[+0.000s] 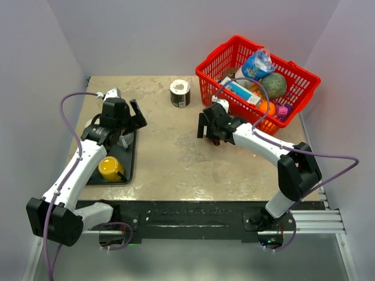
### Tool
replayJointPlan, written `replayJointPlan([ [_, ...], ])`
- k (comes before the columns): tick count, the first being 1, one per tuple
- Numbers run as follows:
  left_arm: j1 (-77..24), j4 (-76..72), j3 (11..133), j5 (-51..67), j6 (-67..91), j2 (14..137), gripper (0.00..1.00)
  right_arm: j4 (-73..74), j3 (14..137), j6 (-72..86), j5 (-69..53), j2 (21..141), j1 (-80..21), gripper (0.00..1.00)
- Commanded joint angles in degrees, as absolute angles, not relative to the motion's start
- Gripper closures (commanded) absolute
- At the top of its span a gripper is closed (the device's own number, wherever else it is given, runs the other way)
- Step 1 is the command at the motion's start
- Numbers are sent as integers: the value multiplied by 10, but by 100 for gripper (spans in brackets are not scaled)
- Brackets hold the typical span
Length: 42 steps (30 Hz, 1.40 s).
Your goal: Turn the mug right side up
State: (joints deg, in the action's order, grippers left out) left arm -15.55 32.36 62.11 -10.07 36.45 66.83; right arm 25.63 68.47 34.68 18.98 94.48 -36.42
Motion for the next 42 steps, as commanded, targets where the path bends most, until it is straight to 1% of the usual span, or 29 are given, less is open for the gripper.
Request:
replayJointPlan([
  [1, -157, 412, 616, -215, 406, 665, 1, 289, 746, 342, 200, 902, -363, 1],
  [4, -157, 426, 607, -247, 419, 669, 1, 302, 774, 336, 197, 897, -364, 1],
  [9, -157, 392, 587, -258, 367, 681, 1, 303, 803, 327, 178, 885, -359, 1],
  [16, -156, 398, 601, -278, 320, 764, 2, 312, 804, 338, 157, 887, -354, 2],
  [19, -145, 369, 593, -280, 309, 787, 8, 311, 797, 341, 149, 886, -352, 2],
  [20, -135, 356, 589, -275, 301, 796, 12, 311, 797, 342, 148, 885, -352, 2],
  [22, -127, 344, 580, -273, 290, 801, 12, 312, 795, 337, 148, 885, -351, 3],
  [25, -106, 306, 559, -230, 261, 797, 16, 325, 800, 333, 136, 896, -341, 4],
  [27, -93, 271, 539, -214, 256, 791, 17, 331, 801, 330, 128, 901, -338, 5],
  [28, -85, 261, 534, -193, 250, 791, 20, 334, 800, 331, 127, 902, -338, 5],
  [30, -83, 236, 520, -178, 244, 793, 21, 335, 802, 330, 127, 901, -336, 5],
  [32, -81, 215, 507, -161, 232, 797, 25, 337, 802, 331, 127, 898, -336, 5],
  [36, -70, 197, 497, -162, 216, 812, 31, 339, 805, 331, 129, 897, -334, 5],
  [39, -62, 187, 499, -158, 208, 823, 38, 341, 807, 333, 130, 896, -333, 6],
  [42, -60, 187, 505, -155, 208, 834, 40, 343, 804, 336, 131, 894, -332, 6],
])
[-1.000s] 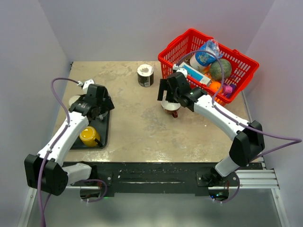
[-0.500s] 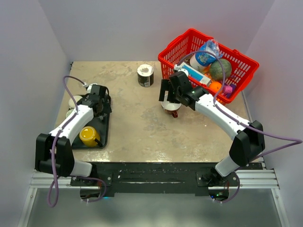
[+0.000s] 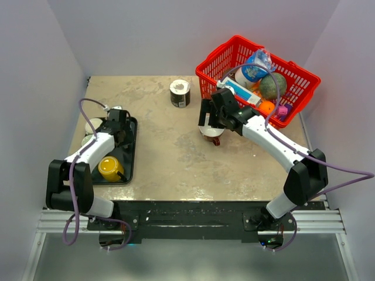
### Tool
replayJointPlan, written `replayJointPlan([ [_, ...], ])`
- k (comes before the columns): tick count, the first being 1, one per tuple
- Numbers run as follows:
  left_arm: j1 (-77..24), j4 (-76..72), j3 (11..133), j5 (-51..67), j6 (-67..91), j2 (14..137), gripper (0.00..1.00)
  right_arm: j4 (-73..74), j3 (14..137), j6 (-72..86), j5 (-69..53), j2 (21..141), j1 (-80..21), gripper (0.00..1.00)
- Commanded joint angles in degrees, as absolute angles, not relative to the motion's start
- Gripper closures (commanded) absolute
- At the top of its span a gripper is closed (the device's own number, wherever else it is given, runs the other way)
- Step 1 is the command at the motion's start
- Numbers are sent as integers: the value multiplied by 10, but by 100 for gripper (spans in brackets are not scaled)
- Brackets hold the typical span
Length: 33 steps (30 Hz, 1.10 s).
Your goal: Turn the mug right side up
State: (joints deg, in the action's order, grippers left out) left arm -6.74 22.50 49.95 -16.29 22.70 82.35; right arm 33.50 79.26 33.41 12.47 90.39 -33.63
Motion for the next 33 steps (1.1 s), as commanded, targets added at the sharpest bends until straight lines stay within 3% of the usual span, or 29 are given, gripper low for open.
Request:
replayJointPlan([
  [1, -59, 187, 506, -152, 210, 838, 40, 342, 804, 337, 132, 894, -332, 6],
  [10, -57, 186, 524, -145, 212, 864, 50, 336, 793, 350, 129, 889, -330, 6],
  [19, -55, 183, 527, -156, 224, 874, 51, 338, 793, 352, 126, 891, -328, 7],
  [33, -55, 176, 521, -168, 236, 862, 70, 341, 801, 347, 117, 905, -328, 8],
])
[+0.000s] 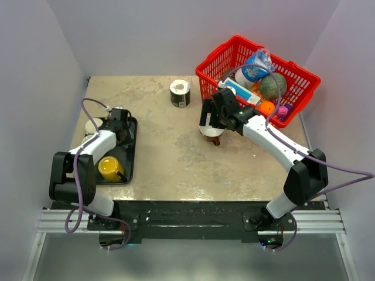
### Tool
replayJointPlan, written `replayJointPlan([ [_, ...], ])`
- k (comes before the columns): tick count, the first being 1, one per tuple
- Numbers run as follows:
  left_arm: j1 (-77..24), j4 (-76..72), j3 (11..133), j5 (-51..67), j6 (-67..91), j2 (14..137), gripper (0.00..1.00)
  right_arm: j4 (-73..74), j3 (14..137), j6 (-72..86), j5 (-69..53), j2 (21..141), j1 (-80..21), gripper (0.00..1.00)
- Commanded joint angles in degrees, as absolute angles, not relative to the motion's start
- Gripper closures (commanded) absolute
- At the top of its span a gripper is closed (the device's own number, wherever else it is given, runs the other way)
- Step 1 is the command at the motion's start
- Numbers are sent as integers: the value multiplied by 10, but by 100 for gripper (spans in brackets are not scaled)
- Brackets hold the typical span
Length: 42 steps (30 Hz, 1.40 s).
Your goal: Turn the mug right side up
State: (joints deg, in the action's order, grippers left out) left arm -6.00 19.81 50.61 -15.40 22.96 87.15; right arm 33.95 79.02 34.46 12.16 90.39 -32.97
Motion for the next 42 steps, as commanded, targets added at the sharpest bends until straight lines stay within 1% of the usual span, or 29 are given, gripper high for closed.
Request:
replayJointPlan([
  [1, -55, 178, 522, -169, 235, 862, 73, 341, 801, 347, 116, 906, -328, 8],
  [4, -55, 180, 521, -170, 236, 859, 87, 340, 802, 346, 114, 907, -328, 8],
  [5, -55, 182, 521, -170, 236, 858, 92, 339, 802, 346, 114, 907, -329, 8],
  [6, -55, 183, 521, -167, 235, 857, 100, 339, 803, 345, 114, 907, -328, 8],
  [12, -55, 217, 533, -130, 252, 839, 100, 330, 802, 342, 107, 901, -328, 7],
  [15, -57, 252, 541, -112, 272, 810, 100, 323, 796, 341, 97, 895, -328, 6],
  [21, -79, 343, 602, -77, 302, 744, 100, 288, 783, 338, 51, 879, -328, 5],
  [24, -87, 374, 633, -48, 320, 707, 100, 271, 780, 338, 21, 874, -329, 5],
  [26, -87, 382, 645, -9, 330, 694, 100, 244, 775, 336, 1, 866, -328, 5],
  [29, -90, 331, 648, 77, 359, 661, 100, 180, 758, 333, -74, 852, -328, 5],
  [30, -91, 309, 644, 103, 379, 648, 100, 156, 753, 330, -128, 848, -328, 5],
  [31, -91, 256, 642, 152, 391, 642, 100, 110, 750, 330, -152, 845, -329, 5],
  [32, -91, 228, 640, 176, 403, 637, 100, 84, 743, 333, -178, 839, -329, 4],
  [33, -93, 200, 639, 195, 432, 632, 100, 56, 738, 342, -233, 837, -329, 4],
  [34, -94, 148, 640, 233, 445, 632, 100, 5, 736, 351, -256, 836, -328, 4],
  [36, -94, 113, 661, 263, 487, 640, 100, -58, 731, 377, -323, 836, -328, 4],
  [37, -94, 95, 671, 284, 496, 646, 100, -109, 733, 389, -341, 837, -328, 4],
  [40, -95, 54, 702, 320, 535, 658, 100, -183, 748, 434, -378, 852, -330, 4],
  [42, -95, 9, 707, 333, 568, 657, 100, -198, 761, 451, -385, 864, -330, 4],
])
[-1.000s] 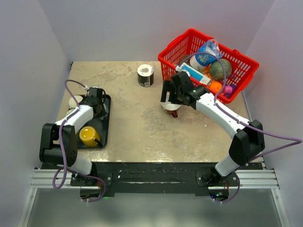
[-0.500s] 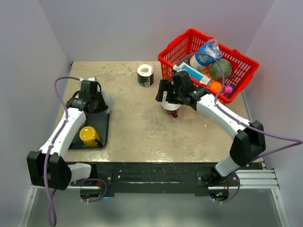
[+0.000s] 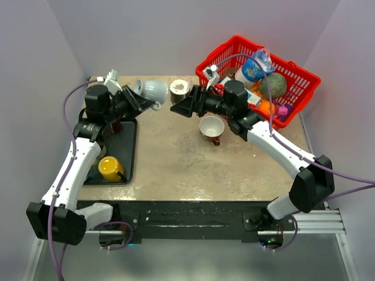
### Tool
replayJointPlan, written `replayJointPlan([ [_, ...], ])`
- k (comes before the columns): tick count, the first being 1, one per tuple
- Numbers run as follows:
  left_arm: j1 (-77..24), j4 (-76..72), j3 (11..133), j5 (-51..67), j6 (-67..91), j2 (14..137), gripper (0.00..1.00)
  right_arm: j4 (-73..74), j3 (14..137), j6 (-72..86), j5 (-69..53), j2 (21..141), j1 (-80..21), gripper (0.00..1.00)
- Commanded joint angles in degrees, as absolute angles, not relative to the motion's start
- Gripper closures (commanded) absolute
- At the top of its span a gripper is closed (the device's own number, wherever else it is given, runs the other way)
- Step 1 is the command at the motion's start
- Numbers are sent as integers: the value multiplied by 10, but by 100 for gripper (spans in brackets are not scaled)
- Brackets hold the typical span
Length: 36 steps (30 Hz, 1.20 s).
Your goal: Turn the mug right side up
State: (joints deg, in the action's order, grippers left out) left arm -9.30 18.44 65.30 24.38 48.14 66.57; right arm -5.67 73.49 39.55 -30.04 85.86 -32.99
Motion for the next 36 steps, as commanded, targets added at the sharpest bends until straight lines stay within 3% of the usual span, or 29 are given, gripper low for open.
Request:
replayJointPlan([
  [1, -95, -19, 708, 345, 581, 658, 100, -213, 765, 456, -389, 867, -330, 5],
  [13, -103, -202, 689, 333, 673, 657, 100, -381, 801, 605, -417, 916, -338, 9],
  [19, -107, -218, 688, 334, 682, 666, 100, -453, 824, 693, -412, 959, -338, 22],
  [24, -111, -214, 686, 337, 682, 671, 100, -468, 847, 710, -398, 977, -338, 26],
  [29, -114, -210, 682, 336, 680, 671, 100, -485, 843, 722, -384, 980, -338, 40],
  [36, -120, -210, 669, 332, 675, 671, 100, -507, 838, 740, -360, 983, -338, 45],
])
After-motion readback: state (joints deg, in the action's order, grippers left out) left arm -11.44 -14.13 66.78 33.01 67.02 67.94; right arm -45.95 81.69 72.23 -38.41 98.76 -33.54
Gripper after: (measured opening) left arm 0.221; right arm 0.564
